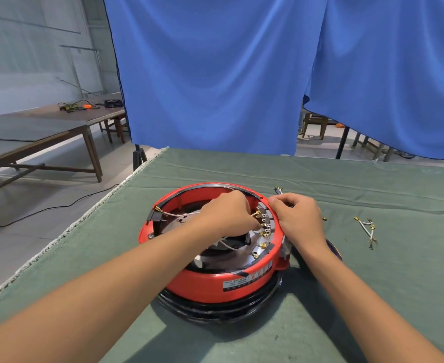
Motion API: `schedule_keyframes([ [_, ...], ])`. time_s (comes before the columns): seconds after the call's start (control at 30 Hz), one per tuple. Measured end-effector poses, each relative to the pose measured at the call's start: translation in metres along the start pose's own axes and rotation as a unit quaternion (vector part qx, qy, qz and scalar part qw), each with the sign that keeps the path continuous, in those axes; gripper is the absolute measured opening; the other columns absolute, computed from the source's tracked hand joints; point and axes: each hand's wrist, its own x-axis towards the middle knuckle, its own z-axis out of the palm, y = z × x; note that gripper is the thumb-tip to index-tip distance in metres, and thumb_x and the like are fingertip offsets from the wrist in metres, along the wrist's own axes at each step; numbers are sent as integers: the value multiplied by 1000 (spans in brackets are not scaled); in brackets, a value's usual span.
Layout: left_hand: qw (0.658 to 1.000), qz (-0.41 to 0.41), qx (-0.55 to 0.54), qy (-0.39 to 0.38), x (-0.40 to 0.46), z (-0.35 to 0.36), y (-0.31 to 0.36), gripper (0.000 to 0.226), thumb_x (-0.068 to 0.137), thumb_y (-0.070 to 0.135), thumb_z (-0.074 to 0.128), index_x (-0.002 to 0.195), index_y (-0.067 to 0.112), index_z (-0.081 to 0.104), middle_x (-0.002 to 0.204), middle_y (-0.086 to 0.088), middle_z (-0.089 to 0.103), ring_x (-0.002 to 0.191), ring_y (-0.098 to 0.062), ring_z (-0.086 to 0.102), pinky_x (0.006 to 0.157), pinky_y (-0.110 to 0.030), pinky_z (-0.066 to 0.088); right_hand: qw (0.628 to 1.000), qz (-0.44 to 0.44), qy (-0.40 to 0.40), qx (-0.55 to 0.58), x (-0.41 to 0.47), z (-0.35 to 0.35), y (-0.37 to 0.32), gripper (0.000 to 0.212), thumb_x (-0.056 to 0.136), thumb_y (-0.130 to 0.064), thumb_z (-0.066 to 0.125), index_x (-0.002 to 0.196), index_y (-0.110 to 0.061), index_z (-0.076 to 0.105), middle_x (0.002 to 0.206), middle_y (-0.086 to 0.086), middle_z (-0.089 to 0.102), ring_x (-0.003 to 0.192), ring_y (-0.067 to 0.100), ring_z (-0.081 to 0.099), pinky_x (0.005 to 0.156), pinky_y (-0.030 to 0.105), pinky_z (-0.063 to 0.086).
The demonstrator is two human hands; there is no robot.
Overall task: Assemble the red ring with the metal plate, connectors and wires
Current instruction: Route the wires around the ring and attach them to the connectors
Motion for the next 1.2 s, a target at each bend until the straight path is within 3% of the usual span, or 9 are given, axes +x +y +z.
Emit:
schedule_keyframes([
  [0.13,996,-11,68,64,1,13,9,20,86,28,61,102,17,63,102,-3,67,94,-27,62,70,-33,42,1000,-5,3,-3,2,1,2,16,85,-22,63,75,-23,75,73,-8,70,80,17,67,73,34,53],
  [0.3,995,-28,78,63,2,12,8,21,86,18,56,106,16,62,107,-5,66,98,-29,61,73,-34,42,1000,-1,5,-3,2,1,3,15,85,-23,63,75,-24,75,73,-9,70,78,14,66,67,29,49],
  [0.43,994,-51,84,54,-4,10,4,23,87,22,56,108,15,60,110,-7,65,101,-31,60,73,-33,40,1000,-4,6,-8,2,0,2,15,85,-24,63,77,-23,75,73,-10,69,77,12,64,64,26,45],
  [0.67,995,-43,42,74,-12,14,11,15,83,7,55,96,8,62,99,-11,66,93,-33,60,69,-35,44,1000,-5,5,-12,-1,-1,1,17,87,-24,61,83,-20,76,75,-7,70,74,11,64,58,24,44],
  [0.9,995,-43,-30,80,-12,14,5,16,78,2,57,83,-1,71,87,-15,70,87,-32,64,76,-41,54,1000,-4,5,-5,-1,-1,2,16,86,-25,62,80,-22,76,75,-9,70,76,11,65,62,25,45],
  [1.2,994,-28,-25,99,-7,13,8,15,80,5,59,86,2,72,90,-13,71,87,-31,64,77,-40,54,1000,-2,5,-4,-1,-1,2,16,86,-26,62,81,-21,77,78,-7,72,79,12,65,67,27,48],
])
